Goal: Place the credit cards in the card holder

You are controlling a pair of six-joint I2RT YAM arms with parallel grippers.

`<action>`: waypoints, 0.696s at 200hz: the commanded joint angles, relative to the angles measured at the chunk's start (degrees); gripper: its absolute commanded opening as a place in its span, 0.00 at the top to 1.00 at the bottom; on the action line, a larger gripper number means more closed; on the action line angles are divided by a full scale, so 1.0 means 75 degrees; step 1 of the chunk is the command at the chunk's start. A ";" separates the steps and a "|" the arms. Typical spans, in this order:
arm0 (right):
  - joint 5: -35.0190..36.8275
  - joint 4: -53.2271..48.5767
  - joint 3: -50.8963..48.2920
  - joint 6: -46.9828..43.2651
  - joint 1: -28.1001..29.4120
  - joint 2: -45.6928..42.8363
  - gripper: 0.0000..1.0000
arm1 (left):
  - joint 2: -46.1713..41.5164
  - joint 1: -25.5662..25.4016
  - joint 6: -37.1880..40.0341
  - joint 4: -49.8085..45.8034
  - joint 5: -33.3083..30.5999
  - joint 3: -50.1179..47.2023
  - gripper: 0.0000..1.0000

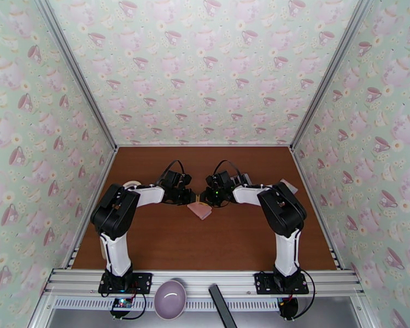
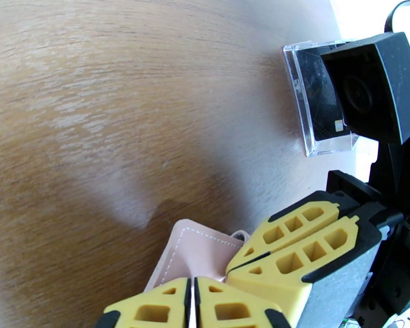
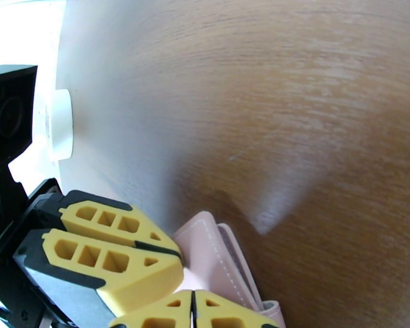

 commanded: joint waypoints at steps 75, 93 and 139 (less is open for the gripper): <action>0.1975 -0.0113 -0.0616 -0.0531 0.0991 -0.0293 0.92 | 0.0365 0.0153 0.0010 -0.0299 -0.0885 -0.0317 0.88; 0.2759 -0.0283 -0.0683 -0.0692 0.1328 -0.0337 0.93 | 0.0390 0.0159 -0.0019 -0.0264 -0.0860 -0.0316 0.88; 0.4309 0.1003 -0.1741 -0.0515 0.1940 -0.0522 0.93 | 0.0413 0.0160 -0.0109 -0.0166 -0.0802 -0.0318 0.88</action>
